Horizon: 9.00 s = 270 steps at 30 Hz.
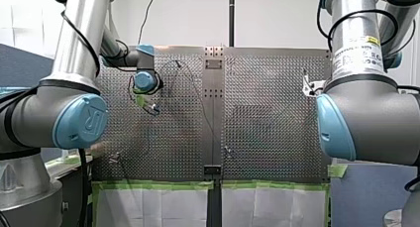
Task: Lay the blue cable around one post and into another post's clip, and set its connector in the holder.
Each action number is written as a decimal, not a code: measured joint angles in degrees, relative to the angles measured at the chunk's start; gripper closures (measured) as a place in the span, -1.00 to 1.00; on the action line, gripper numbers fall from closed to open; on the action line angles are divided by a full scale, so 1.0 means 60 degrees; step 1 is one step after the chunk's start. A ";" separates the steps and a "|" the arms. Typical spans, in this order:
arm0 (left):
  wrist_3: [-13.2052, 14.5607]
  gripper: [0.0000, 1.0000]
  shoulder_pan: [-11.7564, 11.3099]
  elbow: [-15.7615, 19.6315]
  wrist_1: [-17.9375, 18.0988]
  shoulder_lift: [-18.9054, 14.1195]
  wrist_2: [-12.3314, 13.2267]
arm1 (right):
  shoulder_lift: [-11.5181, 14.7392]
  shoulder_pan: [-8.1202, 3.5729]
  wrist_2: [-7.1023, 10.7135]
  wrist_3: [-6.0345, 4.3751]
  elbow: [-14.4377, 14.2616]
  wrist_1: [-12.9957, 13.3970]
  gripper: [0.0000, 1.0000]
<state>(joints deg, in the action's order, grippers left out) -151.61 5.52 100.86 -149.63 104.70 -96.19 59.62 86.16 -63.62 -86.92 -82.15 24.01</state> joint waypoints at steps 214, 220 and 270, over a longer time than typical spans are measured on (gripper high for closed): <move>1.0240 -1.00 0.3152 -0.1530 -0.7616 -0.2357 -0.3425 | -0.0026 0.0337 -0.0579 -0.0377 0.0016 0.0213 -0.98; 1.0782 -1.00 0.3167 -0.1702 -0.7552 -0.2209 -0.3391 | -0.0019 0.0341 -0.0589 -0.0379 0.0015 0.0208 -0.98; 1.3870 -1.00 0.3227 -0.1314 -0.7267 -0.2639 -0.2682 | -0.0015 0.0371 -0.0603 -0.0373 0.0016 0.0190 -0.98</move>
<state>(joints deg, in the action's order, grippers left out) -68.39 24.89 92.98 -193.24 88.87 -112.28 59.53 88.39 -67.24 -89.15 -82.06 25.15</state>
